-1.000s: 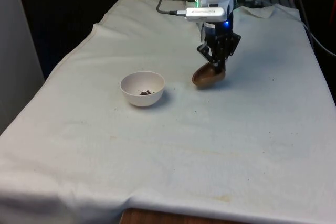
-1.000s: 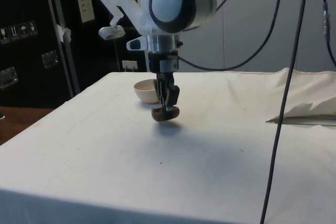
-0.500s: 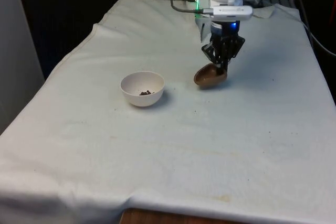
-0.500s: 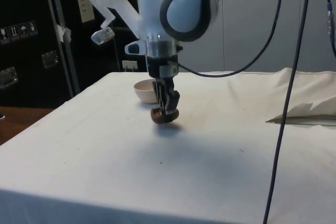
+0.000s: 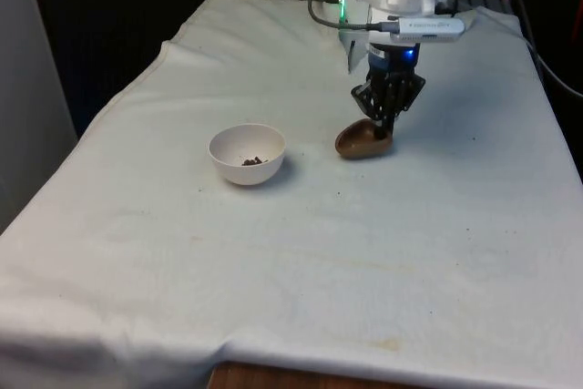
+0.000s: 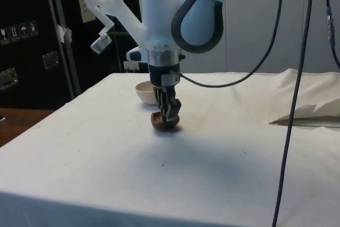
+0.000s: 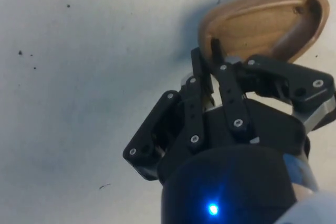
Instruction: Pour the coffee beans from the cup into the bowl.
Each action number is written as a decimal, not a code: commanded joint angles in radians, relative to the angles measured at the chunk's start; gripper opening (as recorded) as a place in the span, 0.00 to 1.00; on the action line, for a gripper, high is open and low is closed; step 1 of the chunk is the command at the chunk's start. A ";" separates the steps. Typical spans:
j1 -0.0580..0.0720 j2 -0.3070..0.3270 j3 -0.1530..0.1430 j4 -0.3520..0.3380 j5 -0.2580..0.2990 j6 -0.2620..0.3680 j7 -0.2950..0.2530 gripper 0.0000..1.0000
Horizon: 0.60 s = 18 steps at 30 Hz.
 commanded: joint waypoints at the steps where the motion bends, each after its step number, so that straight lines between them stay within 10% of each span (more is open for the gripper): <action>1: 0.006 -0.003 -0.007 -0.003 -0.008 0.001 0.008 0.03; 18: 0.000 -0.004 0.001 -0.001 -0.006 -0.006 0.006 0.92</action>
